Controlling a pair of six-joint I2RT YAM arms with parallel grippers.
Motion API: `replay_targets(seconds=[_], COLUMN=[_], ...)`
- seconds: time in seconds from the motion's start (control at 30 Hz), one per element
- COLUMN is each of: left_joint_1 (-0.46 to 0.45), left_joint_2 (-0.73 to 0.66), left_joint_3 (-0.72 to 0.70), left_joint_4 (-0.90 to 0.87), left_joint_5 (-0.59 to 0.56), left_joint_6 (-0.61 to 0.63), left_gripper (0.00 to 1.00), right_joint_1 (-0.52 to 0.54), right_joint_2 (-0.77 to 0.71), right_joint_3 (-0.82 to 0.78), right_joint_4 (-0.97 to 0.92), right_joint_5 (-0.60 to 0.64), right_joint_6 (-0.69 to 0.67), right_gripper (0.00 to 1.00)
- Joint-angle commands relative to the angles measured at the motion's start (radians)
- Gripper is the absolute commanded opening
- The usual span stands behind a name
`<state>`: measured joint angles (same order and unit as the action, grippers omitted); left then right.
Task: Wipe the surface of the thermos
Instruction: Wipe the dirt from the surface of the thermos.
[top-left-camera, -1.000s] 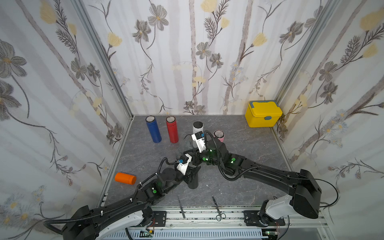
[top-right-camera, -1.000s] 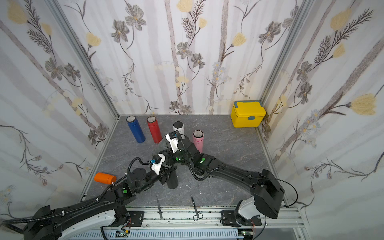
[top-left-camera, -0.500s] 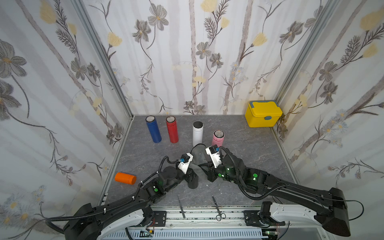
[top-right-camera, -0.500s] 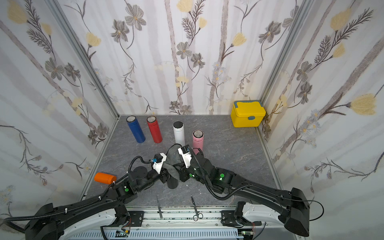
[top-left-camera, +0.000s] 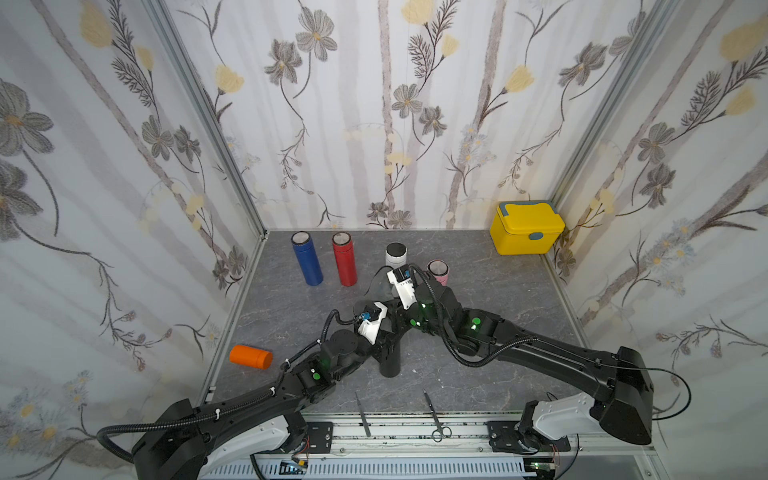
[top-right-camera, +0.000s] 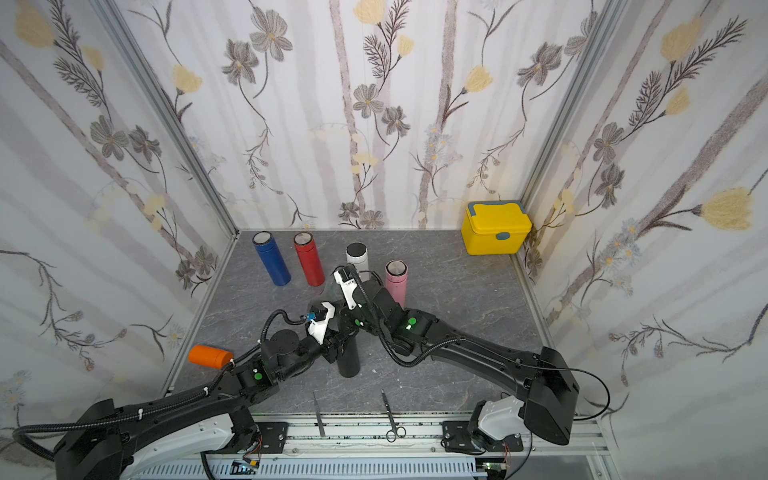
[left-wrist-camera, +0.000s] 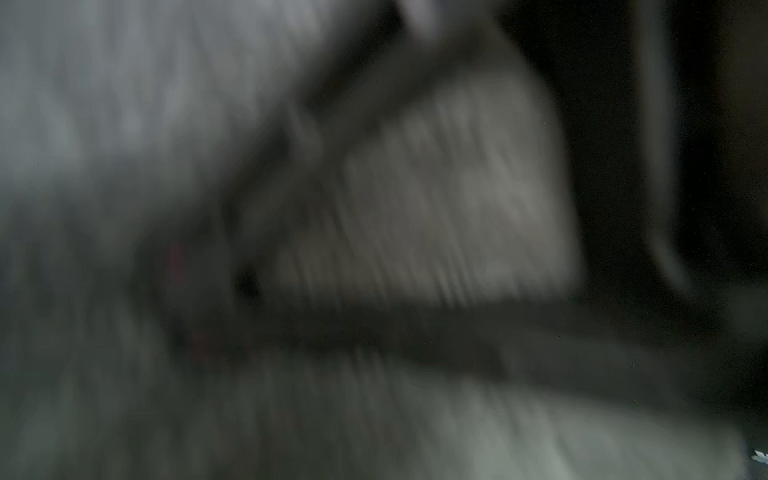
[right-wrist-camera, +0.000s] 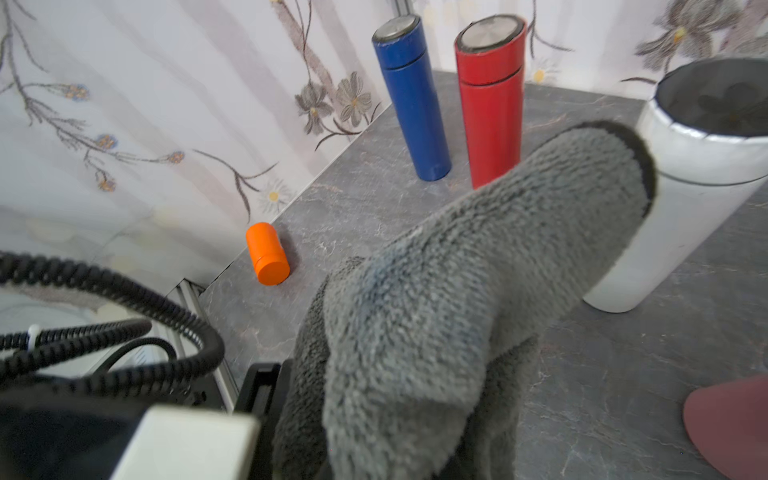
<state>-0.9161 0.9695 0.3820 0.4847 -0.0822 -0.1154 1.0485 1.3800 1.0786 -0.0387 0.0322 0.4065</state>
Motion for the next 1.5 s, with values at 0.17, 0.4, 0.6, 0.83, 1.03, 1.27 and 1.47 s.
replay_targets(seconds=[0.17,0.4,0.6,0.83,1.03,1.27,1.47], left_joint_1=[0.062,0.078,0.083,0.082,0.082,0.082,0.085], left_joint_2=[0.01,-0.09,-0.203,-0.336,-0.375,-0.436,-0.462], left_joint_3=[0.1,0.237,0.307,0.187,0.076,0.02,0.021], left_joint_4=[-0.092,-0.275,-0.342,-0.127,0.0,0.004,-0.036], left_joint_5=[-0.082,-0.207,-0.212,-0.162,-0.219,-0.331,-0.385], left_joint_6=[-0.122,-0.298,-0.481,-0.627,-0.659,-0.633,-0.605], left_gripper=[0.0,0.0,0.0,0.0,0.0,0.0,0.0], right_joint_1=[0.005,0.005,0.005,0.007,0.008,0.061,0.067], right_joint_2=[-0.325,-0.58,-0.564,-0.549,-0.557,-0.63,-0.835], right_joint_3=[-0.307,-0.503,-0.606,-0.644,-0.657,-0.743,-0.823], right_joint_4=[-0.019,-0.044,0.039,0.343,0.539,0.59,0.583], right_joint_5=[-0.04,0.033,0.067,0.047,-0.034,-0.098,-0.087], right_joint_6=[0.131,0.205,0.231,0.165,0.12,0.174,0.221], right_gripper=[0.0,0.0,0.0,0.0,0.0,0.0,0.0])
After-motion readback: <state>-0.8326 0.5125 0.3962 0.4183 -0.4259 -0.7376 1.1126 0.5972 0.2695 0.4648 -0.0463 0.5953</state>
